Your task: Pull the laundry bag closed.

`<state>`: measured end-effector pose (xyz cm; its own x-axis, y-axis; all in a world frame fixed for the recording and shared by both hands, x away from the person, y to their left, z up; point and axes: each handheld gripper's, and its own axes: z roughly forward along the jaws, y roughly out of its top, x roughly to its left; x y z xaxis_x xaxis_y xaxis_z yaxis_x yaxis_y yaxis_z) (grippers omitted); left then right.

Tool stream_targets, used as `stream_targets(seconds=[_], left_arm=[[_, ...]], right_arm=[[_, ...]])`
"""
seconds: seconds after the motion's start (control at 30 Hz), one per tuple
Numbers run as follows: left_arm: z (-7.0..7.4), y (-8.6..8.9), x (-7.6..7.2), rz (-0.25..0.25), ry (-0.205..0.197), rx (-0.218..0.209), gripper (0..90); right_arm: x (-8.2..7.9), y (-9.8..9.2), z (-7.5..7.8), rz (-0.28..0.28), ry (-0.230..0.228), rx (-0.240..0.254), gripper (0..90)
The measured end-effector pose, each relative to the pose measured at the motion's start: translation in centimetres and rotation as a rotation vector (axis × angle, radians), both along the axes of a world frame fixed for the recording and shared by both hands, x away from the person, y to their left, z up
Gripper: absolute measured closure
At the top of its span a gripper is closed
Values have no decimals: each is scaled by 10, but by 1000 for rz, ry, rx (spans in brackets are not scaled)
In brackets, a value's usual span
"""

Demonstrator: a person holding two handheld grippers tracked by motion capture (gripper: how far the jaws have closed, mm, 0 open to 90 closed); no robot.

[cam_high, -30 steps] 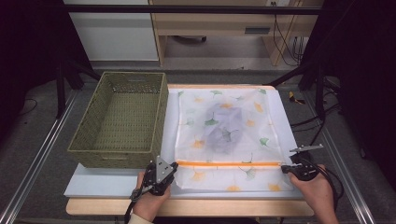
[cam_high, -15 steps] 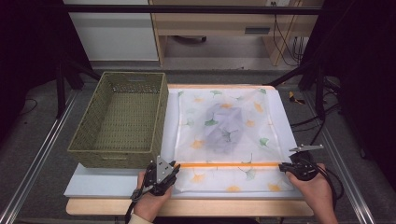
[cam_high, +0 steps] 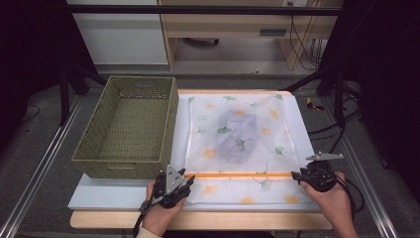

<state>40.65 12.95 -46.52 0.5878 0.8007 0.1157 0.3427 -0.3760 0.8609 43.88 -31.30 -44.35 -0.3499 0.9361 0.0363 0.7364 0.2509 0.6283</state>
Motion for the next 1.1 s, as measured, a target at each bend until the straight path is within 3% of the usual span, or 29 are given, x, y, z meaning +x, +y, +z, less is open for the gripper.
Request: stream_targets(seconds=[0.37,0.53,0.77,1.1], left_arm=[[0,-1,1,-2,3,-24,458],[0,-2,2,-7,7,-39,396],[4,-4,0,-34,-22,-71,301],[10,-8,-5,-59,-48,-119,172]], right_arm=[[1,6,2,41,-41,9,405],[1,10,4,68,-65,8,379],[1,17,8,101,-105,17,266],[-1,30,16,100,-217,15,91]])
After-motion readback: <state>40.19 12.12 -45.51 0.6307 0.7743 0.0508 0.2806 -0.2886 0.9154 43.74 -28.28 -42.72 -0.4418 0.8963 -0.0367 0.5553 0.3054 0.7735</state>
